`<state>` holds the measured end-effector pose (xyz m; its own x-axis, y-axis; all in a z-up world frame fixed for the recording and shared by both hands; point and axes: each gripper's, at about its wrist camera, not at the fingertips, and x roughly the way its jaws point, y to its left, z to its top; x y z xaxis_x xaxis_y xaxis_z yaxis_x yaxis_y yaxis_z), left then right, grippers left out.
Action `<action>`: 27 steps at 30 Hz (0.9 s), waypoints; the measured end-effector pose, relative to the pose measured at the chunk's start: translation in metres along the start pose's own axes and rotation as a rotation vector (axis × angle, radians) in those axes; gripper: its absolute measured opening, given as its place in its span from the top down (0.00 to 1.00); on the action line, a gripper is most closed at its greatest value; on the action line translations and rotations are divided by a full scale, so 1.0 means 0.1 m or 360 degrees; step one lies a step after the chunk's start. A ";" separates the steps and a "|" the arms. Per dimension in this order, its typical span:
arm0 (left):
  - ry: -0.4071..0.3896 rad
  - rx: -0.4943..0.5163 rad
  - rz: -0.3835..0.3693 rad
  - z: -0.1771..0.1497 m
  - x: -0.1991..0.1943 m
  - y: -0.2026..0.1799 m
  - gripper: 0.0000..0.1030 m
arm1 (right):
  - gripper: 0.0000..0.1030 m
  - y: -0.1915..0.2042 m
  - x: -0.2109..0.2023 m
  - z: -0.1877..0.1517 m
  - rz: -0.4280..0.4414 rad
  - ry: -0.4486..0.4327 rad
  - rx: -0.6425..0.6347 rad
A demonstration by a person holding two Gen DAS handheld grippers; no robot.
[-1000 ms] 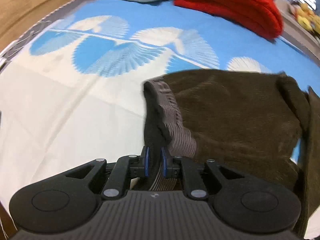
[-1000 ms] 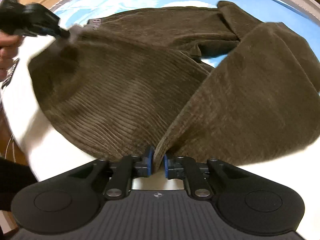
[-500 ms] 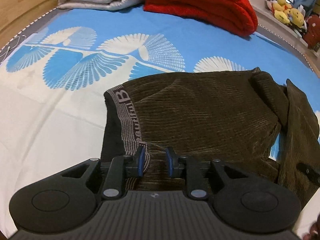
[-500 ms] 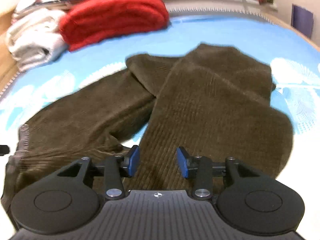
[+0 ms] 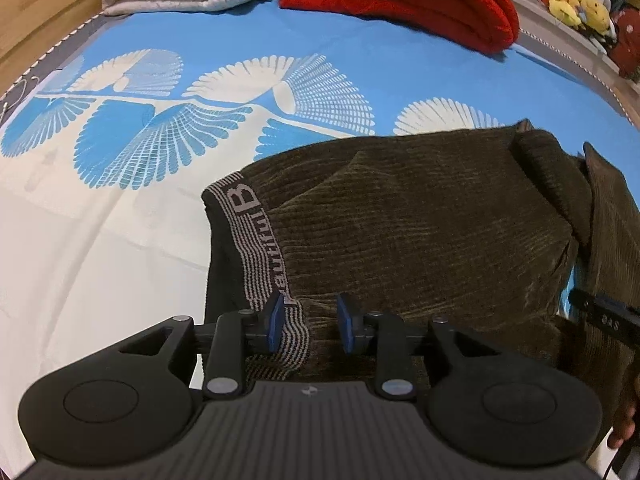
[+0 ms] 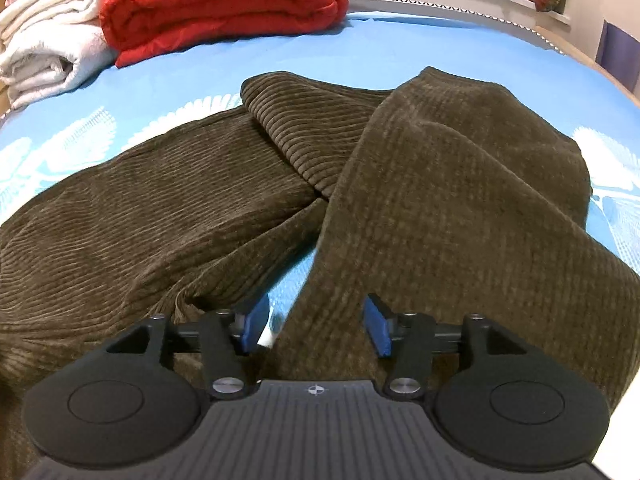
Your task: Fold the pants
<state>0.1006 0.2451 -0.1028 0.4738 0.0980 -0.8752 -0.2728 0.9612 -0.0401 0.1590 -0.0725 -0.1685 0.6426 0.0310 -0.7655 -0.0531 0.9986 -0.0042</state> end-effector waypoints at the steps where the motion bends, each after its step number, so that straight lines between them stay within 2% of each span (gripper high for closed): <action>1: 0.0004 0.0007 -0.0001 0.00 0.01 -0.01 0.68 | 0.46 0.02 0.02 0.01 -0.0021 0.0002 -0.0009; 4: 0.0003 0.0012 -0.0016 -0.02 -0.01 -0.03 0.68 | 0.47 0.05 0.02 0.00 -0.0074 0.0010 -0.0024; 5: 0.0000 0.0014 -0.0018 -0.02 -0.01 -0.03 0.68 | 0.52 0.04 0.01 -0.01 -0.0089 0.0011 -0.0030; 6: -0.0003 0.0018 -0.0020 -0.02 -0.03 -0.04 0.68 | 0.64 0.03 0.01 -0.01 -0.0110 0.0011 -0.0036; 7: -0.0008 0.0023 -0.0024 -0.02 -0.04 -0.05 0.68 | 0.71 0.01 -0.01 -0.01 -0.0106 0.0016 -0.0029; 8: -0.0012 0.0028 -0.0027 -0.03 -0.06 -0.06 0.68 | 0.87 -0.03 -0.04 -0.01 -0.0098 0.0021 -0.0008; 9: -0.0015 0.0032 -0.0030 -0.03 -0.07 -0.07 0.68 | 0.93 -0.08 -0.08 -0.01 -0.0096 0.0023 0.0020; 14: -0.0039 0.0076 -0.0062 -0.07 -0.21 -0.17 0.68 | 0.93 -0.24 -0.40 0.01 -0.0132 -0.0016 -0.0056; 18: -0.0072 0.0116 -0.0093 -0.09 -0.35 -0.26 0.68 | 0.94 -0.55 -0.75 -0.05 -0.0164 0.0003 -0.0153; 23: -0.0096 0.0142 -0.0141 -0.13 -0.49 -0.37 0.68 | 0.94 -1.09 -1.16 -0.37 -0.0160 0.0189 -0.0277; 27: -0.0098 0.0196 -0.0162 -0.21 -0.54 -0.48 0.68 | 0.94 -1.37 -1.28 -0.87 -0.0090 0.0501 -0.0410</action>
<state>0.0704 0.1883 -0.0634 0.5451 0.0105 -0.8383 -0.1180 0.9909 -0.0644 0.0176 -0.2172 -0.1261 0.3868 -0.0783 -0.9188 -0.2398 0.9536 -0.1822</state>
